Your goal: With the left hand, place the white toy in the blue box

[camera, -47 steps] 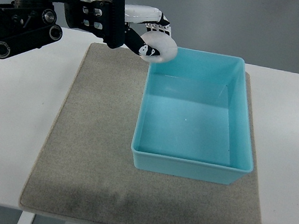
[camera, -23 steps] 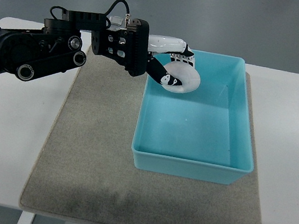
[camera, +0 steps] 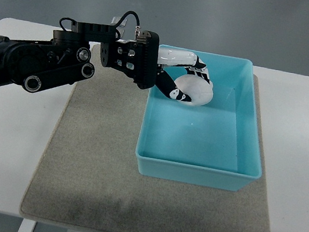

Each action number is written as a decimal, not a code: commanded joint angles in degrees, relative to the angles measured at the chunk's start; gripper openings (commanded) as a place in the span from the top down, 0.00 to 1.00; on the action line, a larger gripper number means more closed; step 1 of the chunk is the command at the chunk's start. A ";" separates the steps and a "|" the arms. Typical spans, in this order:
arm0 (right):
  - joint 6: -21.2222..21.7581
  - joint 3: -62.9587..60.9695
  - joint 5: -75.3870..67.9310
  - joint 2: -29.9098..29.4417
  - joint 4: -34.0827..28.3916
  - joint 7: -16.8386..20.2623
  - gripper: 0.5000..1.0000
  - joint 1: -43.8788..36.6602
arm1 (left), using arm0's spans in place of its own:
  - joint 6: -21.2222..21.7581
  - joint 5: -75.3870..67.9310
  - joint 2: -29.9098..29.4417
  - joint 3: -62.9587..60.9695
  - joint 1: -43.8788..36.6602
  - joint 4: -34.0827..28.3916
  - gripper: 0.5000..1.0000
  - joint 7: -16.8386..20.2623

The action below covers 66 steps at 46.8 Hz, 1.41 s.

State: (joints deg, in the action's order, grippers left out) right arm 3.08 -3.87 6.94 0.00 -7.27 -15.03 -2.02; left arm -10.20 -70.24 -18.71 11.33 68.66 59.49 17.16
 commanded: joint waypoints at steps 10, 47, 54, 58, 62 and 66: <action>0.00 0.00 0.00 0.00 -0.03 0.00 0.13 0.00 | 0.00 0.11 0.07 0.01 -0.28 -0.16 0.15 0.07; 0.00 0.00 0.00 0.00 -0.03 0.00 0.13 0.00 | 8.79 7.04 -0.80 4.84 0.68 -15.63 0.08 0.07; 0.00 0.00 0.00 0.00 -0.03 0.00 0.13 0.00 | 10.20 11.35 -0.81 4.49 0.59 -20.90 0.08 0.16; 0.00 0.00 0.00 0.00 -0.02 0.00 0.13 0.00 | 10.20 13.11 -0.89 4.14 0.33 -23.19 0.08 0.24; 0.00 0.00 0.00 0.00 -0.02 0.00 0.13 0.00 | 10.20 15.65 -0.89 4.40 -0.02 -26.00 0.08 0.16; 0.00 0.00 0.00 0.00 -0.02 0.00 0.13 0.00 | 10.20 21.89 -0.89 4.67 -0.02 -28.46 0.08 0.16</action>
State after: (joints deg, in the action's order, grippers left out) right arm 3.08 -3.87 6.94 0.00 -7.27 -15.03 -2.02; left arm 0.02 -52.81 -19.60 15.80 68.61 32.67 17.37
